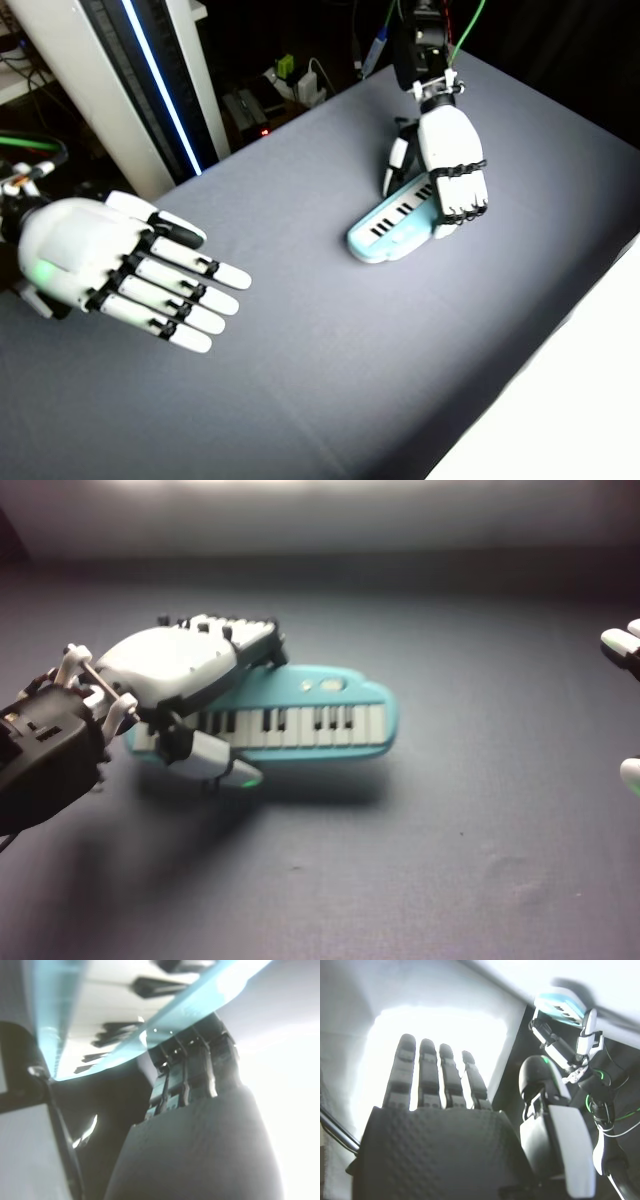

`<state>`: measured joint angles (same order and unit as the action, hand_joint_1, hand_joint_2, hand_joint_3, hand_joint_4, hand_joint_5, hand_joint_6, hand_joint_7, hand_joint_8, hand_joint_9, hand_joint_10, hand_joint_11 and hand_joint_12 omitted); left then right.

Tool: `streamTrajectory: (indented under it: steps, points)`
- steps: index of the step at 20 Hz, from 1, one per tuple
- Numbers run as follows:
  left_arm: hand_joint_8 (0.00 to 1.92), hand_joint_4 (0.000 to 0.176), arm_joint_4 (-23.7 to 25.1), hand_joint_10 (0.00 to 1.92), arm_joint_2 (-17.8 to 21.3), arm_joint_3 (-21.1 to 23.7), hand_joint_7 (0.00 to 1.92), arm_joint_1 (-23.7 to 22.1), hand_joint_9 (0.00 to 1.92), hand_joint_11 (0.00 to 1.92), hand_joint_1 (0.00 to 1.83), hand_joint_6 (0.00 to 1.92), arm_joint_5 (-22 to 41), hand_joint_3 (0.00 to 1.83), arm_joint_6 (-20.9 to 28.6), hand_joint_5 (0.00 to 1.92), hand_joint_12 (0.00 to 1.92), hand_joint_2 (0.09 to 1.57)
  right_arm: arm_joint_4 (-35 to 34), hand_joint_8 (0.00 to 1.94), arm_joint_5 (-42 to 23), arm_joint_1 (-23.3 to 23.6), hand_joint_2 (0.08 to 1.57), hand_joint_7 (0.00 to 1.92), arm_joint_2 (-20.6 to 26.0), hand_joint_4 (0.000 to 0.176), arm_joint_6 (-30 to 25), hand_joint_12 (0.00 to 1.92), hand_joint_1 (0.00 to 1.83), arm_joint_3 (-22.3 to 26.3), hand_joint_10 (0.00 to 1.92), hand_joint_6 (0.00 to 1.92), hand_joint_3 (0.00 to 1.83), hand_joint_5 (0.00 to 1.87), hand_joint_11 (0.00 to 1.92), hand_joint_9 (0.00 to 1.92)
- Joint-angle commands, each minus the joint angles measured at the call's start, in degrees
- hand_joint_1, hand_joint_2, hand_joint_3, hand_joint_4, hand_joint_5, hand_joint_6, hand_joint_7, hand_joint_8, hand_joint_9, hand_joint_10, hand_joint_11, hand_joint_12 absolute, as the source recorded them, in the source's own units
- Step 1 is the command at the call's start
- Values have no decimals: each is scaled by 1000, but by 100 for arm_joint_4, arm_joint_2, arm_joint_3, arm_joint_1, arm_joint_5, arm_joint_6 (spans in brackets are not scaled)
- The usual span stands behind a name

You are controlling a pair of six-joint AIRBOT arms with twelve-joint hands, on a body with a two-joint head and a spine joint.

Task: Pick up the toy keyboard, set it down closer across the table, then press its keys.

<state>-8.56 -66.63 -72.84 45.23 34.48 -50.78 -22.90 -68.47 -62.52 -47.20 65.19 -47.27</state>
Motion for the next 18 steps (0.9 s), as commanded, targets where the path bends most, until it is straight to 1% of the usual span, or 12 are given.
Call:
streamTrajectory:
  steps: [1, 3, 4, 5, 7, 8, 10, 13, 14, 16, 17, 18]
  points:
    - [1585, 0, 113, 1798, -28, -2, 44, -113, 87, 145, 1035, 1319, 899, 1, 133, 111, 1920, 1115, 64, 0, -767, 18, 1361, 0, 20, 33, -47, 0, 179, -5, 0, 0, 1, 0, 0, 0]
    - [1596, 0, 409, 1857, -165, -15, 112, -242, 171, 406, 1241, 1405, 911, 0, 318, 120, 1921, 1061, 65, 0, -840, 18, 1362, 0, 22, 23, -67, 0, 169, 12, 0, 0, 1, 0, 0, 0]
    - [1637, 0, 575, 1862, -282, -61, 99, -332, 180, 407, 1312, 1453, 837, 0, 406, 94, 1921, 1041, 71, 0, -915, 18, 1364, 0, 36, 23, -68, 0, 168, 42, 0, 0, 2, 0, 0, 0]
    - [1672, 0, 729, 1856, -447, -154, 27, -409, 112, 287, 1279, 1519, 770, 0, 554, 24, 1921, 1073, 85, 0, -999, 8, 1368, 0, 72, 13, -68, 0, 183, 76, 0, 0, 2, 0, 0, 0]
    - [1542, 0, 961, 1751, -740, -322, 35, -507, 77, 104, 1200, 1299, 696, 5, 898, 100, 1891, 1102, 124, 0, -1078, 2, 1378, 0, 119, 4, -68, 0, 179, 109, 0, 0, 5, 0, 0, 0]
    - [1389, 0, 1048, 1642, -876, -393, 116, -557, 132, 146, 1276, 1178, 617, 0, 994, 163, 1855, 1078, 144, 0, -1092, 2, 1383, 0, 123, 0, -76, 0, 127, 111, 0, 0, 6, 0, 0, 0]
    - [1200, 0, 1110, 1504, -1106, -495, 141, -631, 116, 140, 1182, 1030, 530, 4, 1114, 193, 1733, 1109, 183, 0, -1116, 2, 1394, 0, 125, 0, -117, 0, 90, 110, 0, 0, 8, 0, 0, 0]
    - [763, 4, 1139, 1181, -1469, -732, 230, -734, 224, 210, 1080, 998, 428, 4, 1405, 164, 1570, 1159, 265, 0, -1141, 2, 1397, 0, 126, 24, -231, 0, 114, 103, 0, 0, 4, 0, 0, 0]
    - [583, 14, 1238, 1044, -1644, -872, 269, -792, 232, 177, 1042, 900, 326, 0, 1567, 188, 1542, 1147, 307, 0, -1163, 2, 1388, 0, 140, 37, -286, 0, 111, 100, 0, 0, 0, 0, 0, 0]
    - [746, 8, 1390, 1242, -1884, -1028, 228, -869, 213, 233, 1018, 933, 194, 0, 1744, 183, 1617, 1148, 363, 0, -1183, 2, 1389, 0, 161, 64, -318, 0, 97, 96, 0, 0, 1, 0, 0, 0]
    - [766, 8, 1507, 1234, -1998, -1087, 200, -922, 197, 179, 998, 1011, 82, 2, 1797, 121, 1619, 1166, 390, 0, -1199, 3, 1389, 0, 168, 86, -331, 0, 83, 96, 0, 0, 1, 0, 0, 0]
    - [633, 0, 1638, 1125, -2110, -1149, 210, -974, 169, 114, 998, 921, -50, 1, 1841, 113, 1549, 1169, 415, 0, -1220, 3, 1385, 0, 171, 77, -359, 0, 70, 96, 0, 0, 0, 0, 0, 0]
